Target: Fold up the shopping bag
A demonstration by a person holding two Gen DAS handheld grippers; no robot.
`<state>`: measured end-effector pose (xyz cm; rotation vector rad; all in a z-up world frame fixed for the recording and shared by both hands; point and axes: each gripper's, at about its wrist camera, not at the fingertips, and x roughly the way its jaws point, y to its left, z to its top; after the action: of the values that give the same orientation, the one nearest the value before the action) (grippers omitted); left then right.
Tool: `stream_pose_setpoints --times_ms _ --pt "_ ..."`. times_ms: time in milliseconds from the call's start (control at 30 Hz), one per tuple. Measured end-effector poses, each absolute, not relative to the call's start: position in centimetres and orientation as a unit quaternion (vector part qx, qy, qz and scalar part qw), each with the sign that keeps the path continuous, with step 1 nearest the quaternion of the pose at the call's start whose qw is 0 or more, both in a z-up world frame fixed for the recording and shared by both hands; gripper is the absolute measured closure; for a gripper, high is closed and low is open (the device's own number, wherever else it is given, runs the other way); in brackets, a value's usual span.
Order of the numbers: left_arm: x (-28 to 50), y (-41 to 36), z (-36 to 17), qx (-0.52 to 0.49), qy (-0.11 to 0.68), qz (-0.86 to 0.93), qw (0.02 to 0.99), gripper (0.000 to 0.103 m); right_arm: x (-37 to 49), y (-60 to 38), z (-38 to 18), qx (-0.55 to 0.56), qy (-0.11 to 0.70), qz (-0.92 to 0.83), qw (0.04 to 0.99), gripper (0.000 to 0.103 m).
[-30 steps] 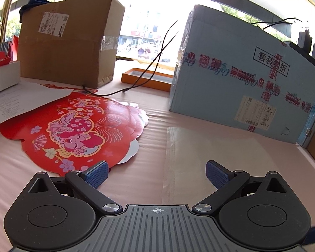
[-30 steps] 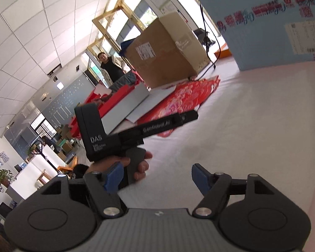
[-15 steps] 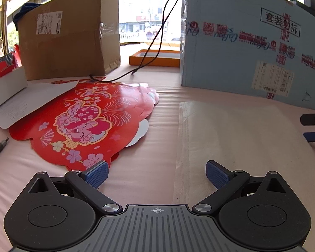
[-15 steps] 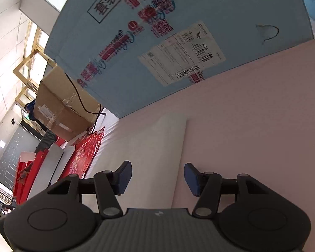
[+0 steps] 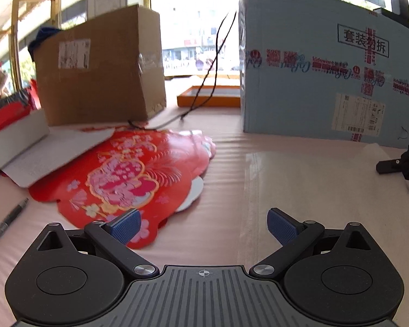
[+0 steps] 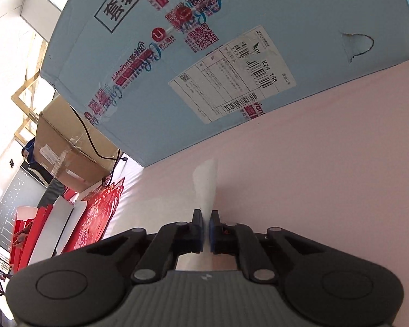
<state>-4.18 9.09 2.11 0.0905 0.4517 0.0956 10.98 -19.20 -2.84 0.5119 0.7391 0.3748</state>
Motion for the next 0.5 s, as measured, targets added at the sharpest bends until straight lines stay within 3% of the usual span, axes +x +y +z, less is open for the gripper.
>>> stream_pose_setpoints --times_ms 200,500 --pt "-9.3 3.9 4.8 0.119 0.122 -0.016 0.985 0.002 8.2 -20.3 -1.1 0.223 0.319 0.143 0.910 0.099" --pt "-14.4 -7.3 2.4 0.193 0.162 -0.279 0.927 0.002 3.9 -22.6 1.6 0.187 0.263 0.080 0.943 0.099"
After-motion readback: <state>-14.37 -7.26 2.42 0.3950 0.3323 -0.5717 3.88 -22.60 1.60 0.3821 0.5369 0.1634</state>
